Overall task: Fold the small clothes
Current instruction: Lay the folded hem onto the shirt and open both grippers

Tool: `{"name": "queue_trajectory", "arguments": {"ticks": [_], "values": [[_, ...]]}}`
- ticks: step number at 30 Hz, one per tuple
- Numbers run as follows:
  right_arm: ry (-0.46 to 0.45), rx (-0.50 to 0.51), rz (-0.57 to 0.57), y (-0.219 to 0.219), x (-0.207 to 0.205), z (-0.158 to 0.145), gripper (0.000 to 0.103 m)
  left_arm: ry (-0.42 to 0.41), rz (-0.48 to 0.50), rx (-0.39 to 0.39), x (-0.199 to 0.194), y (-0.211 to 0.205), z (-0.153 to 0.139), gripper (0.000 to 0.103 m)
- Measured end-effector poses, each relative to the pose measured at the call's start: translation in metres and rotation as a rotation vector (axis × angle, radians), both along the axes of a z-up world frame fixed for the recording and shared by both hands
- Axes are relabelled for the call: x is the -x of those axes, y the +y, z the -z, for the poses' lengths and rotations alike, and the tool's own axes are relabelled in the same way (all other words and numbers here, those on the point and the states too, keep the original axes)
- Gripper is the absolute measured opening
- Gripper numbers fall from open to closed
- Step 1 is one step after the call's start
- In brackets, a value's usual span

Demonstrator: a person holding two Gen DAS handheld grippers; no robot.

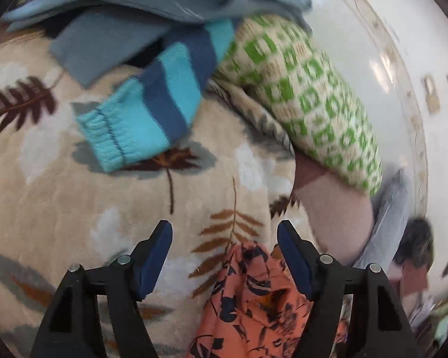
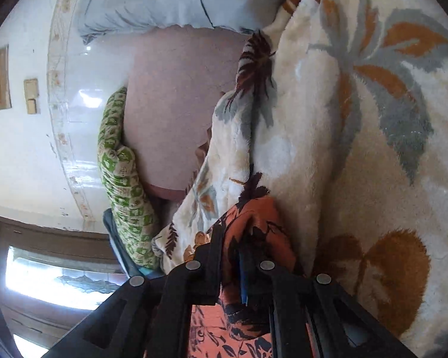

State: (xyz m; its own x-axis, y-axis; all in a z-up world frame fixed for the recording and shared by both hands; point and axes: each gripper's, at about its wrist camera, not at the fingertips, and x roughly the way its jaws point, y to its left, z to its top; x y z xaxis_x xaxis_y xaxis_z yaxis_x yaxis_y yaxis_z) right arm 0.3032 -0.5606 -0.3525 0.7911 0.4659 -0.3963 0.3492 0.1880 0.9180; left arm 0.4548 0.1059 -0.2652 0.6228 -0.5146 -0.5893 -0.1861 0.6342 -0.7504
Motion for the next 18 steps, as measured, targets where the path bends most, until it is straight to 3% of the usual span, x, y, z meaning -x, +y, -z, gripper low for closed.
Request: {"name": "queue_trajectory", "arguments": {"ticks": [1, 2, 3, 5, 7, 10, 14, 16, 18], "values": [[-0.004, 0.004, 0.035, -0.003, 0.008, -0.005, 0.035, 0.008, -0.055, 0.052, 0.013, 0.010, -0.004, 0.074], [-0.016, 0.002, 0.074, -0.007, 0.018, -0.011, 0.068, 0.000, -0.081, 0.067, 0.025, 0.014, -0.012, 0.074], [-0.046, 0.007, 0.118, -0.008, 0.028, -0.020, 0.077, -0.035, -0.073, 0.048, 0.039, 0.010, -0.023, 0.074], [-0.071, 0.095, 0.125, -0.006, 0.037, -0.046, 0.077, -0.084, -0.019, -0.087, 0.065, -0.015, -0.042, 0.074], [-0.019, 0.261, -0.001, 0.016, 0.030, -0.073, 0.077, -0.118, 0.028, -0.222, 0.091, -0.051, -0.051, 0.074], [0.063, 0.524, -0.221, 0.082, 0.014, -0.094, 0.068, -0.145, 0.166, -0.308, 0.118, -0.105, -0.036, 0.074], [0.151, 0.722, -0.499, 0.178, -0.005, -0.078, 0.044, -0.087, 0.296, -0.523, 0.125, -0.155, 0.001, 0.074], [0.195, 0.773, -0.613, 0.214, -0.018, -0.056, 0.041, -0.082, 0.288, -0.567, 0.122, -0.155, 0.008, 0.074], [0.225, 0.869, -0.645, 0.238, -0.035, -0.045, 0.040, -0.080, 0.293, -0.568, 0.118, -0.150, 0.006, 0.074]]}}
